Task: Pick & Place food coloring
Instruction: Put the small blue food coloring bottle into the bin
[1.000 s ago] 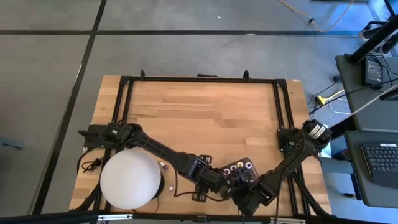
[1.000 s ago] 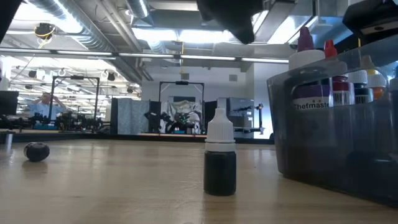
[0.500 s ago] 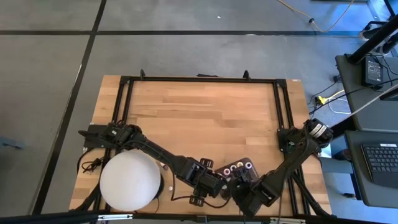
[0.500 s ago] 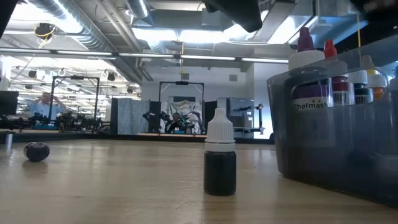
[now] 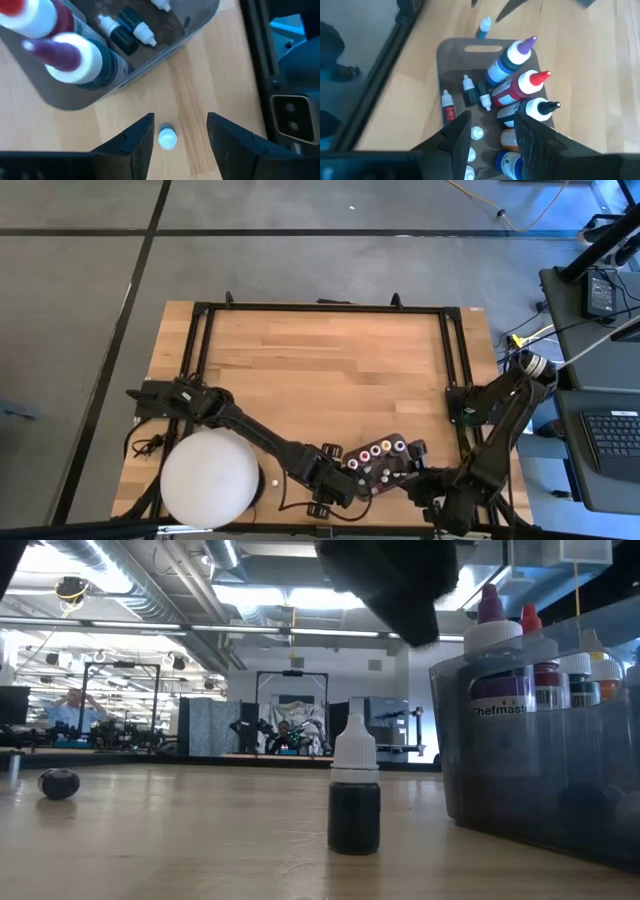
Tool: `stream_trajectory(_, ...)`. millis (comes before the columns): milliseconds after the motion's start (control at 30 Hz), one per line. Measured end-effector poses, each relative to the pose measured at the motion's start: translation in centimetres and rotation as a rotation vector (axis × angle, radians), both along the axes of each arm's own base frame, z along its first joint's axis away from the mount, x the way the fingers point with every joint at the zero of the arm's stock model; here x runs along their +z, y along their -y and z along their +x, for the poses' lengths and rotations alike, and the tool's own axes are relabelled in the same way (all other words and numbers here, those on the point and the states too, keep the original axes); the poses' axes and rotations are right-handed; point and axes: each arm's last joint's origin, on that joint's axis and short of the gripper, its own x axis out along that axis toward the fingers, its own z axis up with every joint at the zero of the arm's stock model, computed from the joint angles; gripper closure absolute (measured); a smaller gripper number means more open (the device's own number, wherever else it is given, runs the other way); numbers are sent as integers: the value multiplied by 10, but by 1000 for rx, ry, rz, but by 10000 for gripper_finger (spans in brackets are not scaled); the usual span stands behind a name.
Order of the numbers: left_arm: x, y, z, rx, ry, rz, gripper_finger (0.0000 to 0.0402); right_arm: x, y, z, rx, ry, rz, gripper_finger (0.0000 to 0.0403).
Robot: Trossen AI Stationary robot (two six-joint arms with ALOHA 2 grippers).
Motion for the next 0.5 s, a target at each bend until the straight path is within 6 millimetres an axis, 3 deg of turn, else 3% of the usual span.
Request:
stream_trajectory(300, -30, -2, 1, 2, -112, 47, 241, 1, -1, -1, 6, 9, 10, 250)
stream_trajectory(500, -35, -9, -1, 13, -176, 83, 257, 1, -1, -1, 4, 10, 14, 250)
